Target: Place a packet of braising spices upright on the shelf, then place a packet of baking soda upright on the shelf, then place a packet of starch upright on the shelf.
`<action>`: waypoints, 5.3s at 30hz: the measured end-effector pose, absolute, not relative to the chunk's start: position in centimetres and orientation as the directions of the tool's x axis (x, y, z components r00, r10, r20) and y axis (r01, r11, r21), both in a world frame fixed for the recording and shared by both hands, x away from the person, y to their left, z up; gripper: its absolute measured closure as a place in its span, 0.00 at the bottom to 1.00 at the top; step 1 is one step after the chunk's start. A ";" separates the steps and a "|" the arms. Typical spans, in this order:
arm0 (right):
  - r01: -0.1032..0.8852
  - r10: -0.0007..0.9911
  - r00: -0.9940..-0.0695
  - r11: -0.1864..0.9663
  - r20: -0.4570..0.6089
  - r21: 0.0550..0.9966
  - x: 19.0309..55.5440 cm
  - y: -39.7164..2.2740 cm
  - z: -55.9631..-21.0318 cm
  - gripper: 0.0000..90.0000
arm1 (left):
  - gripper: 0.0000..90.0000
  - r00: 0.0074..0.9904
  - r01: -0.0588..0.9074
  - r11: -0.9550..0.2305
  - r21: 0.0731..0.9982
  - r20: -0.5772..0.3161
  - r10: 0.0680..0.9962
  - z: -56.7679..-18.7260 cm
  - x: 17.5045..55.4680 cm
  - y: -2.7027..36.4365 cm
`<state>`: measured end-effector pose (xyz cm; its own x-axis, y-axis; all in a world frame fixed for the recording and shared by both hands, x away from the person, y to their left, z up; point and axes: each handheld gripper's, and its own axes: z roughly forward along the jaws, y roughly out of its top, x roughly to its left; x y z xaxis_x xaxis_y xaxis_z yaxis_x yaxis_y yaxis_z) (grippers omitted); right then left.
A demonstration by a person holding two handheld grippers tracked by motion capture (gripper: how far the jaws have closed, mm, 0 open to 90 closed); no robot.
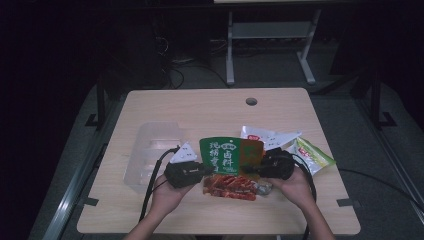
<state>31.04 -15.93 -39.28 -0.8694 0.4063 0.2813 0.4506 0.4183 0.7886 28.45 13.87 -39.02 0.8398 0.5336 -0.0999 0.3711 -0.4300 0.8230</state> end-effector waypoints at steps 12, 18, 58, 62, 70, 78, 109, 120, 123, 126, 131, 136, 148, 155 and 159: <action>0.417 0.385 -0.887 0.427 0.255 0.802 30.3 -15.8 -39.0 1.00 | 0.53 0.825 0.324 -0.457 0.828 -0.011 0.565 -38.3 26.2 14.6; 0.416 0.400 -0.882 0.412 0.249 0.811 30.1 -16.1 -38.7 1.00 | 0.43 0.827 0.334 -0.429 0.839 -0.042 0.561 -38.6 25.5 15.2; 0.371 0.430 -0.885 0.422 0.178 0.827 30.8 -12.9 -33.4 1.00 | 0.28 0.851 0.317 -0.442 0.839 -0.046 0.523 -40.6 22.2 17.6; 0.374 0.430 -0.884 0.412 0.184 0.831 31.0 -12.8 -33.1 1.00 | 0.28 0.852 0.317 -0.437 0.842 -0.050 0.521 -40.5 22.1 17.6; 0.373 0.427 -0.885 0.408 0.187 0.833 31.5 -12.3 -32.1 1.00 | 0.28 0.863 0.308 -0.450 0.838 -0.047 0.504 -40.4 21.4 17.0; 0.353 0.416 -0.892 0.391 0.179 0.850 32.2 -11.2 -30.4 1.00 | 0.28 0.865 0.314 -0.453 0.834 -0.055 0.499 -40.4 21.0 17.3; 0.331 0.351 -0.915 0.374 0.198 0.866 40.0 -0.1 -28.1 1.00 | 0.27 0.864 0.313 -0.467 0.827 -0.044 0.502 -41.9 21.0 18.3; 0.358 0.362 -0.904 0.357 0.226 0.863 43.3 5.1 -30.1 1.00 | 0.27 0.862 0.304 -0.467 0.830 -0.031 0.506 -41.9 20.8 18.5; 0.373 0.366 -0.899 0.345 0.242 0.861 44.0 6.0 -31.2 1.00 | 0.27 0.865 0.297 -0.469 0.832 -0.026 0.501 -41.9 20.9 18.6; 0.391 0.374 -0.891 0.338 0.259 0.856 44.7 6.6 -32.2 1.00 | 0.27 0.866 0.294 -0.477 0.828 -0.020 0.500 -42.0 20.9 18.6; 0.415 0.389 -0.878 0.327 0.279 0.849 45.4 7.2 -33.7 1.00 | 0.27 0.863 0.299 -0.474 0.828 -0.023 0.504 -42.0 20.9 18.6; 0.436 0.412 -0.863 0.315 0.293 0.843 45.9 7.3 -35.2 1.00 | 0.27 0.864 0.299 -0.481 0.824 -0.021 0.502 -42.1 21.0 18.6; 0.437 0.417 -0.861 0.317 0.290 0.842 46.2 6.7 -37.1 1.00 | 0.27 0.861 0.298 -0.477 0.827 -0.018 0.508 -42.0 21.1 18.7; 0.450 0.425 -0.854 0.311 0.301 0.837 46.5 5.8 -37.9 0.99 | 0.27 0.857 0.306 -0.470 0.828 -0.025 0.515 -42.1 21.3 18.7; 0.449 0.428 -0.853 0.309 0.299 0.839 46.6 5.5 -38.2 0.99 | 0.27 0.856 0.308 -0.470 0.827 -0.026 0.516 -42.1 21.4 18.7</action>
